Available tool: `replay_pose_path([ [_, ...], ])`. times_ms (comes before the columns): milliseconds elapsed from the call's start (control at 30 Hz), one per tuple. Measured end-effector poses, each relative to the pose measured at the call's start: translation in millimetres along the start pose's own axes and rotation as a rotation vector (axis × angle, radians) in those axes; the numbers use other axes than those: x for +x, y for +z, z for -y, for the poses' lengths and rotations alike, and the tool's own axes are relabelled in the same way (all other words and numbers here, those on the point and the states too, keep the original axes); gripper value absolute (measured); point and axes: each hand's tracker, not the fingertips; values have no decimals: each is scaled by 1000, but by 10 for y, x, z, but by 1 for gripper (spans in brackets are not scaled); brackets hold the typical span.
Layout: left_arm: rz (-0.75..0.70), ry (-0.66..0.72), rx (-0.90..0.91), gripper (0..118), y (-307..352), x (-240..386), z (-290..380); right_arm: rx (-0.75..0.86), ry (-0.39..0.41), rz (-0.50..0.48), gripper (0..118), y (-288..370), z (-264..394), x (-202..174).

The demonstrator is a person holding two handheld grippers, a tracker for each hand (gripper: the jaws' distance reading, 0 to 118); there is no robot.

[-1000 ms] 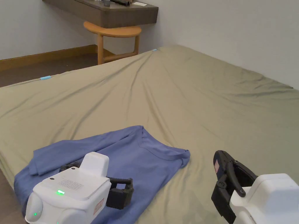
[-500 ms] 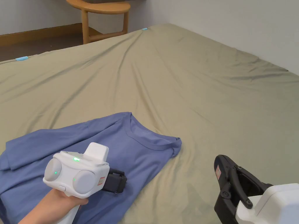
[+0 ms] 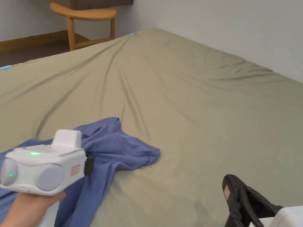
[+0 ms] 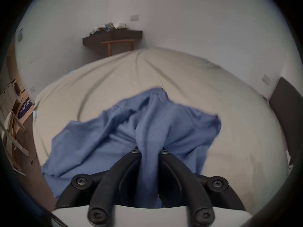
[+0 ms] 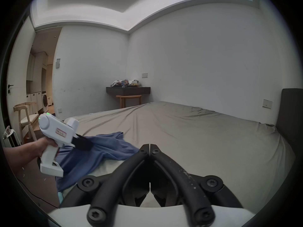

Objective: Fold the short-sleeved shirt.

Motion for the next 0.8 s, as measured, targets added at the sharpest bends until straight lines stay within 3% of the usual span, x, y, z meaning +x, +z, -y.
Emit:
replay_pose_path([
  [100, -32, 90, 65, 12, 255, -57, -229, 19, -23, 59, 1, 222, -15, 187],
  [267, -76, -63, 69, 12, 346, 464, -358, 50, -76, 158, 1, 685, -5, 508],
  [400, 45, -107, 118, 12, 478, 1089, -412, 65, -83, 251, 1, 1088, 16, 763],
  [567, 159, -286, 123, 12, 496, 2098, -378, 97, -99, 375, 1, 1596, 37, 1023],
  [800, 471, -338, 152, 12, 788, 3438, -55, 101, -100, 555, 1, 2343, 101, 1352],
])
